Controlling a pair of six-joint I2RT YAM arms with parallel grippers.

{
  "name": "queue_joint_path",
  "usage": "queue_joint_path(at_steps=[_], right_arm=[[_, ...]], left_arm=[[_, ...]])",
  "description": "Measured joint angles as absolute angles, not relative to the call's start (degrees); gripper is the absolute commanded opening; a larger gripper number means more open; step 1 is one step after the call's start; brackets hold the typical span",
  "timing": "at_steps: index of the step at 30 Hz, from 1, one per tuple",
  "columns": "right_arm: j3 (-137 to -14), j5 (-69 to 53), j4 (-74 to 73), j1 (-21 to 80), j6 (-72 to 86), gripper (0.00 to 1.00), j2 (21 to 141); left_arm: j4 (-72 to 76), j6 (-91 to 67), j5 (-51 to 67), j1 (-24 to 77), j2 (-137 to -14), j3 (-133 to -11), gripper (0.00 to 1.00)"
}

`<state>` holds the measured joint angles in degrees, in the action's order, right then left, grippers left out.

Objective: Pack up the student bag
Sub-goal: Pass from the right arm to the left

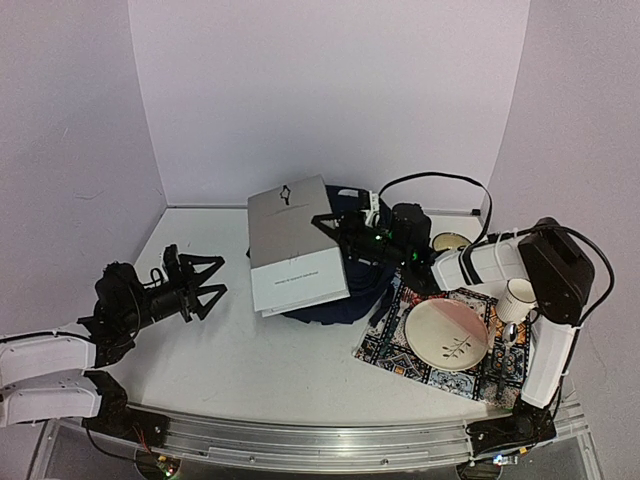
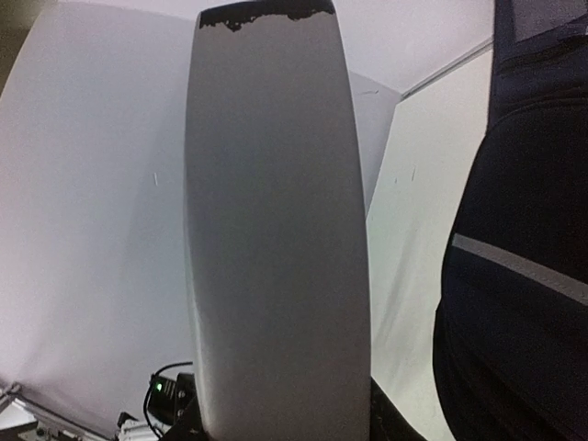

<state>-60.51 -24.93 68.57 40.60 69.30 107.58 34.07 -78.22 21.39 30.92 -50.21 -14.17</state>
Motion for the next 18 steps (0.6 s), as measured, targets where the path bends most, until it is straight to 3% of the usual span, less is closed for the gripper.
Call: queue_joint_path(at_steps=[9,18], right_arm=[[-56.4,-7.4,70.0,41.7,75.7,0.39,105.7],[-55.7,4.4,70.8,46.2,80.8,0.41,105.0]], left_arm=[[35.1,-81.2,11.2,40.1,-50.9,-14.2,0.99],[41.1,-81.2,4.7,46.8,-61.5,-16.7,0.99]])
